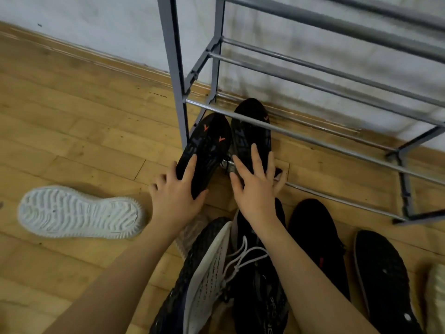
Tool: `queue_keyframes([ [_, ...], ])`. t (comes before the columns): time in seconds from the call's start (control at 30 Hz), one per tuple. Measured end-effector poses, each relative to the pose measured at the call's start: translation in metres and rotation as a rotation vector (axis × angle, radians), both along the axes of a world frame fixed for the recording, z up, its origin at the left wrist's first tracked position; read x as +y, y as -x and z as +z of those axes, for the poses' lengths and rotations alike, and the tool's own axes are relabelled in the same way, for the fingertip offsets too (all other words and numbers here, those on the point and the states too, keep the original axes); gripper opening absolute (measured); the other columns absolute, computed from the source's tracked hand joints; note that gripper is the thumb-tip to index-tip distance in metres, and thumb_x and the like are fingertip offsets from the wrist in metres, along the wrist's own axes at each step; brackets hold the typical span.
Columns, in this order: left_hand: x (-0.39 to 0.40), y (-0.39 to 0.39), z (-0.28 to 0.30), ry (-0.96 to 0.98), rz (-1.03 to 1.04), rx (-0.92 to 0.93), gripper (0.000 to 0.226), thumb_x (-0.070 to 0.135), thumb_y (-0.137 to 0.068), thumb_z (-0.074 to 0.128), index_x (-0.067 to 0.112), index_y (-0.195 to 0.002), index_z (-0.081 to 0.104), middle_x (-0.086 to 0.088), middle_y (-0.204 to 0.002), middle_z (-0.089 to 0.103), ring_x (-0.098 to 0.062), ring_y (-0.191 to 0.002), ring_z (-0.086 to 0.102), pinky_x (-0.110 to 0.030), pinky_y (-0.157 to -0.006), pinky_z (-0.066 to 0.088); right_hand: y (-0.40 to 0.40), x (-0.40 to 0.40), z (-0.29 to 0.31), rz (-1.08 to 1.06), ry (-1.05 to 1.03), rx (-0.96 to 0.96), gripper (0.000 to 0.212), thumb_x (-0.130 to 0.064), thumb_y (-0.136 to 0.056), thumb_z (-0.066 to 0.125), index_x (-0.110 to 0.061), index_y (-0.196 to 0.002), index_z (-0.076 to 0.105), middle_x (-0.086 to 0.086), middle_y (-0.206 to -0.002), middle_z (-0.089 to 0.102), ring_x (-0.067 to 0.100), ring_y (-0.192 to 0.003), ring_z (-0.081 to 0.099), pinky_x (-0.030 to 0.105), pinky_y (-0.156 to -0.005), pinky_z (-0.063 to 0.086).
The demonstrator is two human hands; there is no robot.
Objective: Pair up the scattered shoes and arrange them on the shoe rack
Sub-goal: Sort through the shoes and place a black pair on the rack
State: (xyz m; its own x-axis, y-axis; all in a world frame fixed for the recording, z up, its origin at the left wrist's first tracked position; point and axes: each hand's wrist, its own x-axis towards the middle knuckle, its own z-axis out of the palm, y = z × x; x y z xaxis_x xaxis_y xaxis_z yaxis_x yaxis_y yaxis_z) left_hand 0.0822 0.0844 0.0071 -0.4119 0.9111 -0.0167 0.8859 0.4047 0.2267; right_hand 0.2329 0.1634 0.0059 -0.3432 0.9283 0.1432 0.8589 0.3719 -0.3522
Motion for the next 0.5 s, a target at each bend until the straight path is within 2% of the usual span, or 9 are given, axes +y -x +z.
queue_keyframes([
  [0.07, -0.009, 0.010, -0.001, -0.012, -0.104, -0.051, 0.084, 0.053, -0.079, 0.059, 0.039, -0.146, 0.009, -0.019, -0.144, 0.032, -0.045, -0.113, 0.045, -0.053, -0.086, 0.041, 0.009, -0.011, -0.001, 0.060, -0.038, 0.051, 0.039, -0.045, -0.094, 0.037, -0.036, -0.129, 0.054, -0.003, -0.150, 0.035, 0.030, -0.142, 0.019, 0.054, -0.110, -0.001],
  [0.13, -0.016, 0.018, 0.000, -0.064, -0.180, -0.100, 0.078, 0.051, -0.078, 0.061, 0.038, -0.144, 0.021, -0.019, -0.142, 0.035, -0.045, -0.109, 0.048, -0.052, -0.081, 0.047, 0.018, -0.019, 0.000, 0.116, -0.032, 0.080, 0.043, -0.047, -0.093, 0.034, -0.034, -0.128, 0.055, -0.002, -0.142, 0.048, 0.025, -0.131, 0.036, 0.047, -0.106, 0.012],
  [0.2, -0.017, 0.021, 0.004, -0.150, -0.204, -0.155, 0.066, 0.050, -0.077, 0.056, 0.033, -0.137, 0.035, -0.020, -0.134, 0.045, -0.044, -0.098, 0.053, -0.049, -0.073, 0.051, 0.021, -0.022, 0.004, 0.153, 0.030, 0.118, 0.041, -0.047, -0.094, 0.036, -0.035, -0.130, 0.053, -0.004, -0.138, 0.051, 0.020, -0.123, 0.043, 0.038, -0.101, 0.017],
  [0.27, -0.016, 0.019, 0.010, -0.264, -0.217, -0.198, 0.061, 0.047, -0.076, 0.054, 0.026, -0.132, 0.042, -0.021, -0.127, 0.053, -0.040, -0.090, 0.055, -0.047, -0.069, 0.052, 0.020, -0.020, 0.007, 0.196, 0.145, 0.182, 0.038, -0.043, -0.097, 0.040, -0.037, -0.134, 0.048, -0.006, -0.140, 0.048, 0.015, -0.126, 0.042, 0.035, -0.103, 0.015],
  [0.33, -0.018, 0.014, 0.016, -0.365, -0.217, -0.227, 0.058, 0.041, -0.078, 0.057, 0.021, -0.130, 0.044, -0.021, -0.123, 0.055, -0.037, -0.086, 0.056, -0.047, -0.068, 0.051, 0.018, -0.020, 0.013, 0.232, 0.173, 0.261, 0.039, -0.043, -0.097, 0.040, -0.036, -0.136, 0.046, -0.007, -0.140, 0.047, 0.009, -0.128, 0.040, 0.036, -0.105, 0.017],
  [0.5, -0.029, 0.002, 0.044, -0.488, -0.253, -0.201, 0.054, 0.043, -0.080, 0.055, 0.026, -0.130, 0.044, -0.021, -0.130, 0.050, -0.039, -0.096, 0.053, -0.047, -0.079, 0.047, 0.005, -0.032, 0.039, 0.241, 0.018, 0.395, 0.042, -0.044, -0.095, 0.037, -0.032, -0.132, 0.052, -0.005, -0.136, 0.050, -0.001, -0.123, 0.040, 0.033, -0.099, 0.021],
])
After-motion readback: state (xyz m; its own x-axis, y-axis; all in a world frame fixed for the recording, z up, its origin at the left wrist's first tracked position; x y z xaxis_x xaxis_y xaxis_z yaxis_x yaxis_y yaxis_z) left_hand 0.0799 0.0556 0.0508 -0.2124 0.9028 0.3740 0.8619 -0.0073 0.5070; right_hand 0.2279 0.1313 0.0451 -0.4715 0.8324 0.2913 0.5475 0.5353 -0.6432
